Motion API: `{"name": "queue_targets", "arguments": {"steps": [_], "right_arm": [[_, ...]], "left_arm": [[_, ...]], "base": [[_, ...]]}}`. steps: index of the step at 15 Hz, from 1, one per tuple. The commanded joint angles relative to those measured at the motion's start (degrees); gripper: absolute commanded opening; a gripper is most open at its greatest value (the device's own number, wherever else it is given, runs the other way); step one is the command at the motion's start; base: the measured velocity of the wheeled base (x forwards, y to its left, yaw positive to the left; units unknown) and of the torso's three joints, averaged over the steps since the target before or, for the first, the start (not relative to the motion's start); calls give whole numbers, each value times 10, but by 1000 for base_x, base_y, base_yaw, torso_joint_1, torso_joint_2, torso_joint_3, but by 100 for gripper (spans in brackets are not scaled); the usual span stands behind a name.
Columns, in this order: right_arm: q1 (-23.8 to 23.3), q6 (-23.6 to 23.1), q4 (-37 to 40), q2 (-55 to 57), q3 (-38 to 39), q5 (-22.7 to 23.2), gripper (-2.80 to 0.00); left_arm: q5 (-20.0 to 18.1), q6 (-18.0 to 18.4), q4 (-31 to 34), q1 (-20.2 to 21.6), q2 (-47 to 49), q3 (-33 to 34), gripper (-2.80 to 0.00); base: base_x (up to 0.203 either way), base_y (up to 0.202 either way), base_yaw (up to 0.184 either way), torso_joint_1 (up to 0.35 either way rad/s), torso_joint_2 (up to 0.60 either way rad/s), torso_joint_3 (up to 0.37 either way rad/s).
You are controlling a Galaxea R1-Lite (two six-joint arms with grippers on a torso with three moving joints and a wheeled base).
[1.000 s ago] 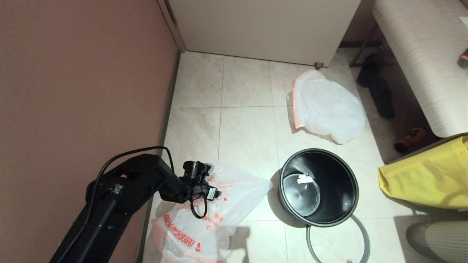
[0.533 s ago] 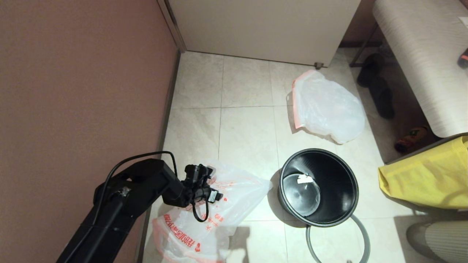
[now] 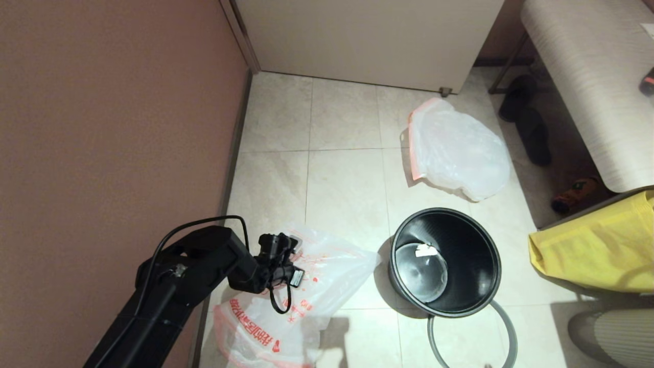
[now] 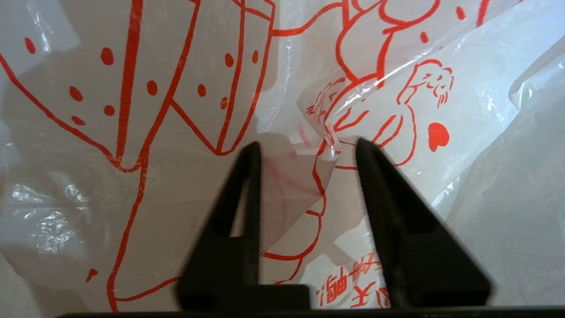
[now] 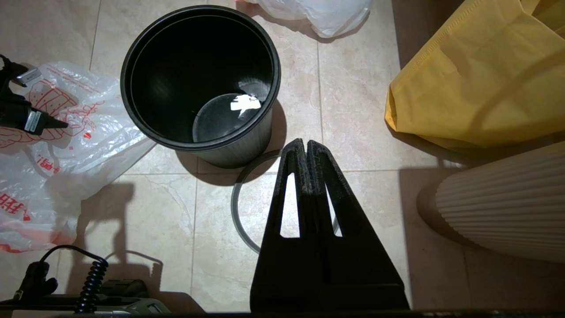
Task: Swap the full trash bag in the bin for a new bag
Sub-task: Pick up a new trash bag
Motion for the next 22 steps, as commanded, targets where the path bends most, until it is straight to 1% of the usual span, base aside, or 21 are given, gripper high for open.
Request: {"name": "queue_targets", "arguments": {"steps": [1, 5, 7, 8, 10, 13, 17, 20, 22], "right_arm": [[0, 0, 0, 1, 0, 0, -280], [0, 0, 0, 1, 0, 0, -280], [0, 0, 0, 1, 0, 0, -280], [0, 0, 0, 1, 0, 0, -280], [0, 0, 0, 1, 0, 1, -280], [0, 0, 0, 1, 0, 0, -280], [0, 0, 0, 1, 0, 0, -280], [0, -1, 0, 1, 0, 0, -280], [0, 0, 0, 1, 0, 0, -280]], "left_arm": [[0, 1, -1, 0, 1, 1, -280], [-2, -3, 3, 2, -20, 6, -280], [-6, -15, 19, 4, -53, 20, -280], [-10, -28, 40, 5, -82, 36, -280], [-16, -54, 61, 6, -151, 100, -280], [-23, -74, 72, 7, -244, 175, -280], [-25, -81, 75, 8, -357, 275, -280], [-25, -82, 77, 5, -437, 329, -280], [-25, -83, 83, -5, -487, 364, -280]], "base": [[0, 0, 0, 0, 0, 0], [0, 0, 0, 0, 0, 0], [0, 0, 0, 0, 0, 0], [0, 0, 0, 0, 0, 0], [0, 0, 0, 0, 0, 0], [0, 0, 0, 0, 0, 0], [0, 0, 0, 0, 0, 0], [0, 0, 0, 0, 0, 0], [0, 0, 0, 0, 0, 0]]}}
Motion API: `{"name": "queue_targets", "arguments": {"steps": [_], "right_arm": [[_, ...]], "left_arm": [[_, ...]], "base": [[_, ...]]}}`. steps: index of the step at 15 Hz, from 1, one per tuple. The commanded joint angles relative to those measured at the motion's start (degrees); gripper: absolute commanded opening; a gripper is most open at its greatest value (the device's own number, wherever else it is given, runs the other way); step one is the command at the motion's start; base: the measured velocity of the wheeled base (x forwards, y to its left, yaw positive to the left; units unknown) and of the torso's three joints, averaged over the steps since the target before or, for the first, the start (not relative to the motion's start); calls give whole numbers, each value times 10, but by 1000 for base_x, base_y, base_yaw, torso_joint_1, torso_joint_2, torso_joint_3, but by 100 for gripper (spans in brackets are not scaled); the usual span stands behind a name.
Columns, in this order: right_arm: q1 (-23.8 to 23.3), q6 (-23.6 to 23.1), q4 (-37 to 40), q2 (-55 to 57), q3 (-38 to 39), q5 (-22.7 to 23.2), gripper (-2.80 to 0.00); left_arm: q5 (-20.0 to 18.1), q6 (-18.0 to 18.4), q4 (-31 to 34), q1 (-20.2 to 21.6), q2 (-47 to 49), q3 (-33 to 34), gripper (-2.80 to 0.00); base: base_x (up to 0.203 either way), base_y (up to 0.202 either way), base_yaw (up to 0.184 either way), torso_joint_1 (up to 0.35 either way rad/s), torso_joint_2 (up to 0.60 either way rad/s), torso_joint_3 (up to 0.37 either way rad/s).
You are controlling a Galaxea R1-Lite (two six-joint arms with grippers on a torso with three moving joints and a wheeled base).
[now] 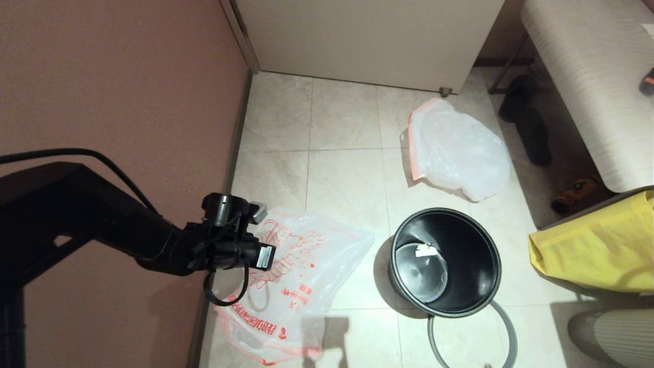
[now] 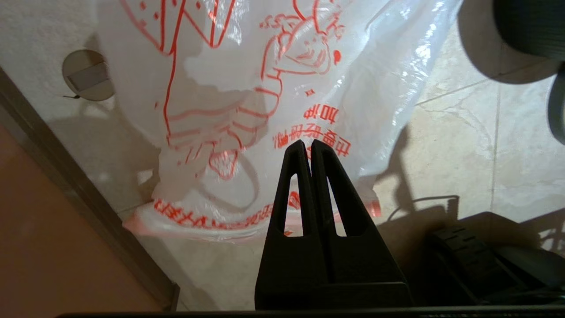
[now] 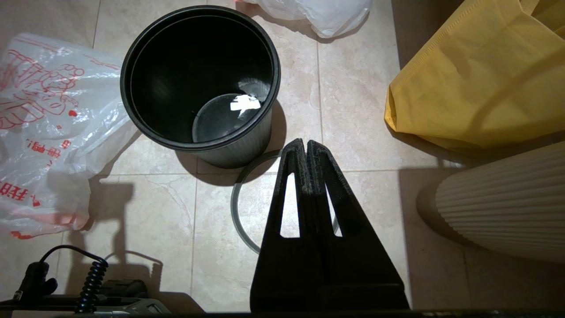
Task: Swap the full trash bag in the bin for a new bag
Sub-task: Pick up a new trash bag
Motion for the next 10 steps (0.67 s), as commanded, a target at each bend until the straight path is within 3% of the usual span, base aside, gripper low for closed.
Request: {"name": "queue_targets", "arguments": {"steps": [1, 6, 10], "right_arm": [[0, -1, 0, 0, 0, 0, -280], [0, 0, 0, 0, 0, 0, -280], [0, 0, 0, 0, 0, 0, -280]], "left_arm": [[1, 0, 7, -14, -76, 42, -280], [5, -1, 2, -17, 26, 4, -280], [29, 0, 6, -19, 167, -149, -280]], "base": [[0, 0, 0, 0, 0, 0], [0, 0, 0, 0, 0, 0], [0, 0, 0, 0, 0, 0]]}}
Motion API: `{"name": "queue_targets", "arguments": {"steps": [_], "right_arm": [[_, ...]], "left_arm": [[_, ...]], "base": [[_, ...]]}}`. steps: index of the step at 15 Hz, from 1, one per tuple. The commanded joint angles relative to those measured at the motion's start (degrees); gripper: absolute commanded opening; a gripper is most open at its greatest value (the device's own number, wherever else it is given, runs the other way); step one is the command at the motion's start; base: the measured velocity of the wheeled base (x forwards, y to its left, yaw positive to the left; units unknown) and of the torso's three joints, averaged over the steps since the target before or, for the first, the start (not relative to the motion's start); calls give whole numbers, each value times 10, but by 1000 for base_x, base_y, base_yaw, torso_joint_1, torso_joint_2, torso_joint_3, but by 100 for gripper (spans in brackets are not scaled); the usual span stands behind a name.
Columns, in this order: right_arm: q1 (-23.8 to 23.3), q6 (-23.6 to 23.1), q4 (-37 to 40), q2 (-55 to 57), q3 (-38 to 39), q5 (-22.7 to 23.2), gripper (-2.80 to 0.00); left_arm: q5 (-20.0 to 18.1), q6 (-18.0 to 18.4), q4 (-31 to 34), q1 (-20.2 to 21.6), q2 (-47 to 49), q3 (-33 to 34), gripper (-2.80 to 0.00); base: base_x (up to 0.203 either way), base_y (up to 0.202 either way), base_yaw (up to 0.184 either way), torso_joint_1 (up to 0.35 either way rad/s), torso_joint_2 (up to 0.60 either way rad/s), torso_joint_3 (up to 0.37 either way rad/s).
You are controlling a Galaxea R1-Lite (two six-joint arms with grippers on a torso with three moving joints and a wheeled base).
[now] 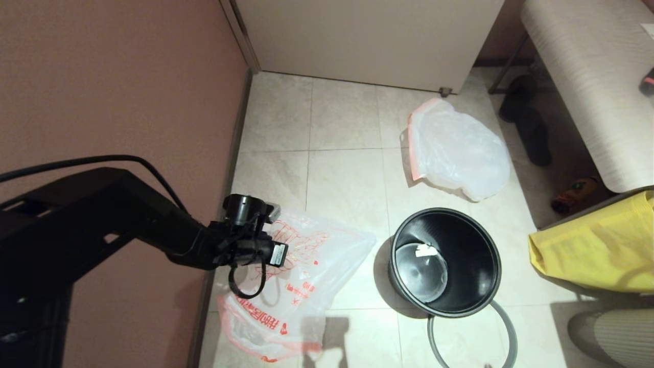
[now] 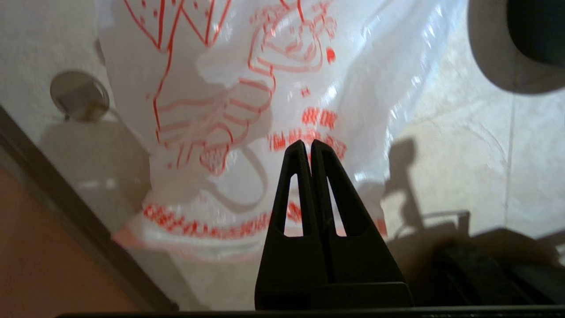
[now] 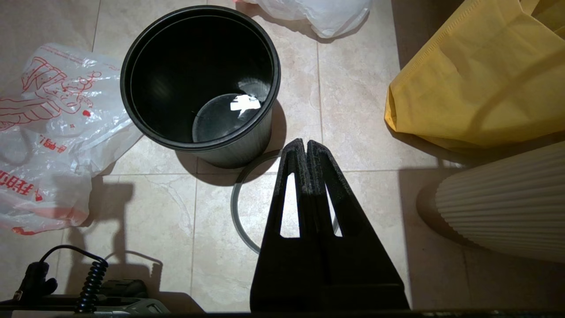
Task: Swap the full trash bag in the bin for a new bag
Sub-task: Pick up a new trash bag
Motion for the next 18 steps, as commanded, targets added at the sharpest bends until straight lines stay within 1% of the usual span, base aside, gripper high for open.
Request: {"name": "queue_targets", "arguments": {"steps": [1, 4, 6, 7, 8, 10, 12, 13, 16, 18], "right_arm": [[0, 0, 0, 0, 0, 0, -280], [0, 0, 0, 0, 0, 0, -280], [0, 0, 0, 0, 0, 0, -280], [0, 0, 0, 0, 0, 0, -280], [0, 0, 0, 0, 0, 1, -280], [0, 0, 0, 0, 0, 0, -280], [0, 0, 0, 0, 0, 0, -280], [0, 0, 0, 0, 0, 0, -280], [0, 0, 0, 0, 0, 0, -280], [0, 0, 0, 0, 0, 0, -280]], "left_arm": [[8, 2, 9, -18, 95, -68, -280], [26, 2, 23, -80, 121, -69, -280], [36, 6, 24, -107, 145, -81, -280], [42, 7, 31, -113, 158, -102, -280], [45, 7, 45, -115, 170, -126, 0], [46, 8, 85, -118, 189, -191, 0], [46, 21, 111, -126, 220, -243, 0], [47, 29, 120, -131, 238, -266, 0], [51, 38, 140, -142, 287, -335, 0], [54, 52, 147, -144, 326, -393, 0]], "base": [[0, 0, 0, 0, 0, 0], [0, 0, 0, 0, 0, 0], [0, 0, 0, 0, 0, 0], [0, 0, 0, 0, 0, 0], [0, 0, 0, 0, 0, 0], [0, 0, 0, 0, 0, 0], [0, 0, 0, 0, 0, 0], [0, 0, 0, 0, 0, 0], [0, 0, 0, 0, 0, 0], [0, 0, 0, 0, 0, 0]]}}
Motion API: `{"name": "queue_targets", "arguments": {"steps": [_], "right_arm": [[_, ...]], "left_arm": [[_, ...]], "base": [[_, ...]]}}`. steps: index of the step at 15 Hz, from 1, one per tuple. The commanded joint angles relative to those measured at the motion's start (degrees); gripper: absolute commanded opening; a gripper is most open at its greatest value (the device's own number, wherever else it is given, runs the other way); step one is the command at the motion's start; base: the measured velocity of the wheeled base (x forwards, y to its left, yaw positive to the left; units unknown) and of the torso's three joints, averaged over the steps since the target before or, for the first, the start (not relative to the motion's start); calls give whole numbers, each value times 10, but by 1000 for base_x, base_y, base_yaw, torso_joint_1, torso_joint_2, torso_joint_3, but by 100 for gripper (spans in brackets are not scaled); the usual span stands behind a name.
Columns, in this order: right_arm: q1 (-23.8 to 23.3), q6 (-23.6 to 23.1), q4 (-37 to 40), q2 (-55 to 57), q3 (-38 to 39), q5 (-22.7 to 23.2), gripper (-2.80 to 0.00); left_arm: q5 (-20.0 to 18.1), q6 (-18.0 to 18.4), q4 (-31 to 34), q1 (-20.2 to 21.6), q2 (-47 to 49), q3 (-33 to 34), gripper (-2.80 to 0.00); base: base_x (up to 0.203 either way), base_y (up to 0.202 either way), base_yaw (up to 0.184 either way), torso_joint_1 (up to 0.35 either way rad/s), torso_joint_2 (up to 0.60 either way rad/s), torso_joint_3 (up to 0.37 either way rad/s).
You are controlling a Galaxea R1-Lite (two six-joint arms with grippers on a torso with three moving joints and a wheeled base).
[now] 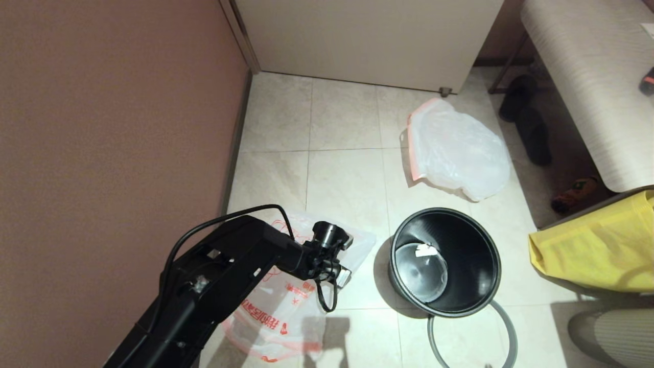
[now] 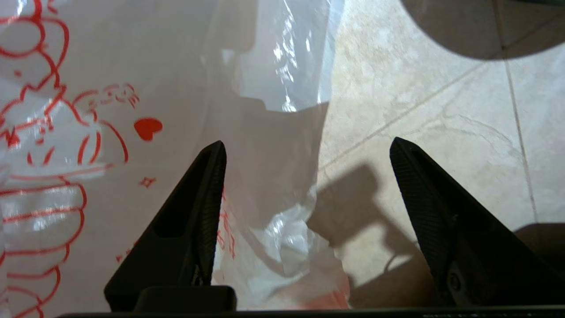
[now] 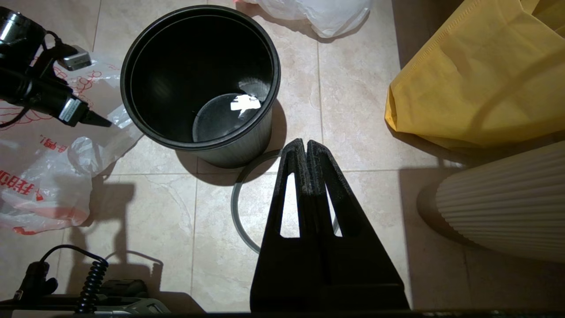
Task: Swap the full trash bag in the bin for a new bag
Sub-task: Pick up a new trash bag
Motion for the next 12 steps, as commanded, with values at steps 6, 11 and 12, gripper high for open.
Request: {"name": "queue_targets", "arguments": {"steps": [6, 11, 12], "right_arm": [[0, 0, 0, 0, 0, 0, -280], [0, 0, 0, 0, 0, 0, -280], [0, 0, 0, 0, 0, 0, -280]], "left_arm": [[33, 72, -31, -2, 143, -117, 0], [62, 126, -124, 17, 175, -119, -280], [61, 125, -125, 17, 174, -119, -280]], "base": [[0, 0, 0, 0, 0, 0], [0, 0, 0, 0, 0, 0], [0, 0, 0, 0, 0, 0]]}}
